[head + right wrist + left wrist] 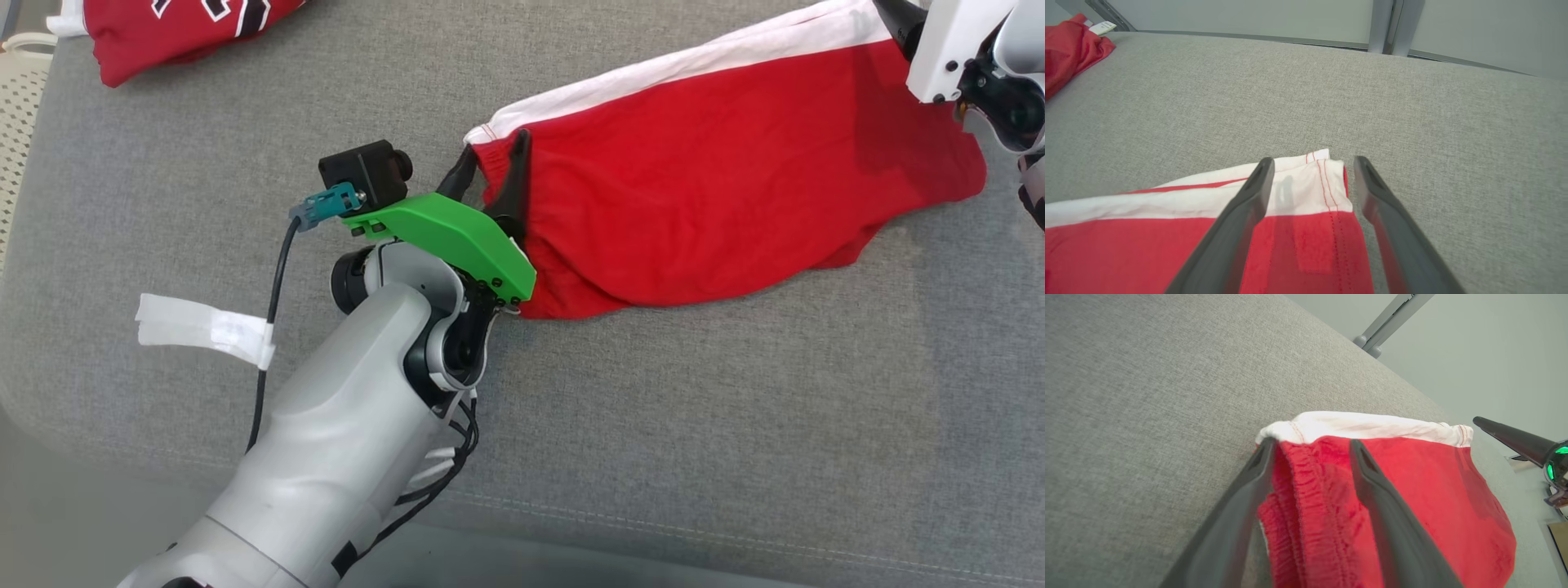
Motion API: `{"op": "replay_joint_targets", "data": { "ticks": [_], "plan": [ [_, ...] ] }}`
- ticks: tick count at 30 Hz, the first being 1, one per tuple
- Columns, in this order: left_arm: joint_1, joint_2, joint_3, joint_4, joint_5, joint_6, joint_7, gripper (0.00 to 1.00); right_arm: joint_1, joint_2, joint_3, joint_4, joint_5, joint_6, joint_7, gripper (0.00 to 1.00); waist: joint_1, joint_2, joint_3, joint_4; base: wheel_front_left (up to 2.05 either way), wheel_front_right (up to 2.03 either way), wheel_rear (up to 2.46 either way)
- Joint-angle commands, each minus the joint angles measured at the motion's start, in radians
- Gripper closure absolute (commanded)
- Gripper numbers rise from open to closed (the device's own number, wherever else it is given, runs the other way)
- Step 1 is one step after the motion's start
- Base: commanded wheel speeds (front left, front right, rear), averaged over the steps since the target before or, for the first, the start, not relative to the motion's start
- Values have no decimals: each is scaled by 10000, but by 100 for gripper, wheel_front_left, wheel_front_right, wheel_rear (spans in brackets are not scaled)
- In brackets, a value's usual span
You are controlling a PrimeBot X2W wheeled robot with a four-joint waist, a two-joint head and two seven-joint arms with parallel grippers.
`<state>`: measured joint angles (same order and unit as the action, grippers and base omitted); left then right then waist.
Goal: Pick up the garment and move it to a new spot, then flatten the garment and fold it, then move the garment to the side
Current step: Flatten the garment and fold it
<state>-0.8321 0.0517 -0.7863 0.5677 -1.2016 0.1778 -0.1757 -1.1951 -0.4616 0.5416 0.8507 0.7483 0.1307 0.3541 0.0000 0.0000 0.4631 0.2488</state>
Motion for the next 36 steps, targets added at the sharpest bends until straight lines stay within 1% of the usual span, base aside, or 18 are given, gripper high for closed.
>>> {"op": "replay_joint_targets", "data": {
  "ticks": [1, 9, 14, 15, 16, 19, 21, 27, 32, 36],
  "plan": [
    [-154, 84, -11, 69, -33, 47, 52, 0, -34, -132, 48, 51, 129, -1, -86, 0, 0, 0, -80, -40, 0, 0, 0],
    [174, 662, -88, -63, 54, 110, 342, 0, 197, -543, 285, -50, 689, -1, -428, 0, 0, 0, -452, -215, 0, 0, 0],
    [734, 1052, 340, -896, 72, -174, -455, 0, 861, -804, 467, -394, 1143, 0, -895, 0, 0, 0, -790, -367, 0, 0, 0],
    [921, 1132, 386, -1070, 118, -150, -551, 0, 1020, -856, 477, -444, 1255, -1, -989, 0, 0, 0, -850, -387, 0, 0, 0],
    [1243, 1341, 437, -1473, 402, -88, -718, 0, 1436, -870, 533, -572, 1503, 0, -1176, 0, 0, 0, -974, -426, 0, 0, 0],
    [1823, 1526, 695, -2137, 637, 24, -836, 0, 2014, -872, 658, -683, 1791, -1, -1409, 0, 0, 0, -1091, -461, 0, 0, 0],
    [2252, 1588, 957, -2620, 711, 113, -875, 0, 2354, -820, 734, -712, 1975, 0, -1528, 0, 0, 0, -1143, -459, 0, 0, 0],
    [3279, 1766, 1717, -3934, 1391, 365, -899, 0, 2908, -802, 802, -481, 2343, 0, -1843, 0, 0, 0, -1075, -259, 0, 0, 0],
    [3848, 1719, 2194, -4599, 1791, 475, -894, 0, 2649, -782, 769, -92, 2411, 0, -2112, 0, 0, 0, -854, -17, 0, 0, 0],
    [3997, 1641, 2334, -4875, 1950, 420, -895, 0, 2321, -761, 838, 309, 2433, 0, -1894, 0, 0, 0, -695, 216, 0, 0, 0]
  ]
}}
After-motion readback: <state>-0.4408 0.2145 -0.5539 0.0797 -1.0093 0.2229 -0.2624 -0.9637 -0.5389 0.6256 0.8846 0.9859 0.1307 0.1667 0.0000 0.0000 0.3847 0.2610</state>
